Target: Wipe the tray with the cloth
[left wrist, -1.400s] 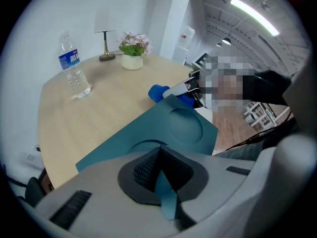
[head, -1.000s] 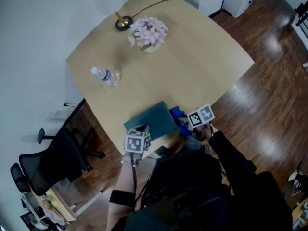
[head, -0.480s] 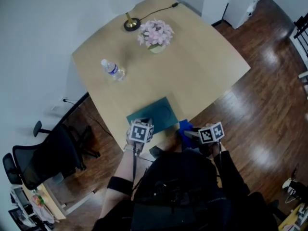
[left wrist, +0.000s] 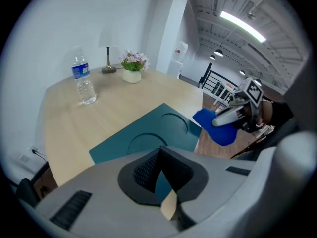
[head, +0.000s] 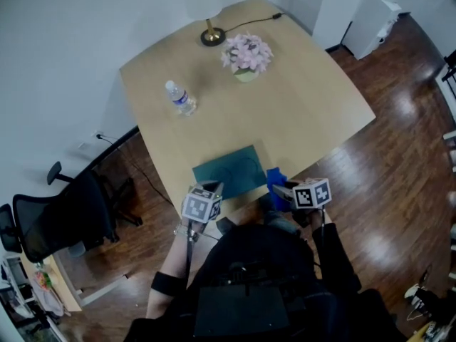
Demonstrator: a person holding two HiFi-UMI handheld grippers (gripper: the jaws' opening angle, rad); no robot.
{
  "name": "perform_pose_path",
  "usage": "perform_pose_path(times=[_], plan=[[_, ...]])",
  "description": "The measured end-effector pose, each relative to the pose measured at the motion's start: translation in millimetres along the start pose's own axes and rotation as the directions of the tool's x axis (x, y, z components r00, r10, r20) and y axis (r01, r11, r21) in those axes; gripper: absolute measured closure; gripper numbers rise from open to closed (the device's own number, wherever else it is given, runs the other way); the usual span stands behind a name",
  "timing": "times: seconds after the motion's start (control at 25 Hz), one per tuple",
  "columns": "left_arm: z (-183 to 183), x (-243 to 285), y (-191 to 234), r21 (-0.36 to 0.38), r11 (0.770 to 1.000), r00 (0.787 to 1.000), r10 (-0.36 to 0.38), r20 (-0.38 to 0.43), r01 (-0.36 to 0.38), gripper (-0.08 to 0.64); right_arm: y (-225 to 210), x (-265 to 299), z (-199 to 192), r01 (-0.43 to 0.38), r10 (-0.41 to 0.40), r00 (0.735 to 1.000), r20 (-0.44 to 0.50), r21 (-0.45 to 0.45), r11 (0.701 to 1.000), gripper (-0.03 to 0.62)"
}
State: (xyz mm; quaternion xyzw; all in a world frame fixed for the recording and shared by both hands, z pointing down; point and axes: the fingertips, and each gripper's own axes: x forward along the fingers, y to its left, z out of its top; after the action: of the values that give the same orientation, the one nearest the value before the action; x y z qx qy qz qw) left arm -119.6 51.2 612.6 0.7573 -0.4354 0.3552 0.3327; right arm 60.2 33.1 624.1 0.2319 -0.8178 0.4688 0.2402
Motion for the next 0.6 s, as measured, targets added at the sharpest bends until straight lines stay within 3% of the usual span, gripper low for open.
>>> perform_pose_path(times=[0.16, 0.28, 0.44, 0.6], plan=[[-35.9, -28.0, 0.3, -0.044, 0.999, 1.0, 0.025, -0.011, -0.026, 0.56, -18.0, 12.8, 34.8, 0.078, -0.084, 0.996, -0.043, -0.122, 0.99, 0.495], [-70.8, -33.9, 0.1, -0.134, 0.99, 0.998, 0.037, -0.053, -0.044, 0.56, -23.4, 28.1, 71.6, 0.118, -0.134, 0.989, -0.055, -0.228, 0.966, 0.495], [-99.9, -24.6, -6.0, -0.255, 0.966, 0.997, 0.03, -0.078, -0.049, 0.56, -21.1, 57.1, 128.8, 0.12, -0.149, 0.987, -0.06, -0.345, 0.931, 0.495], [-110.1, -9.6, -10.0, -0.31, 0.948, 0.994, 0.038, -0.103, -0.068, 0.56, -18.8, 92.7, 172.6, 0.088, -0.141, 0.986, -0.094, -0.427, 0.9, 0.495]])
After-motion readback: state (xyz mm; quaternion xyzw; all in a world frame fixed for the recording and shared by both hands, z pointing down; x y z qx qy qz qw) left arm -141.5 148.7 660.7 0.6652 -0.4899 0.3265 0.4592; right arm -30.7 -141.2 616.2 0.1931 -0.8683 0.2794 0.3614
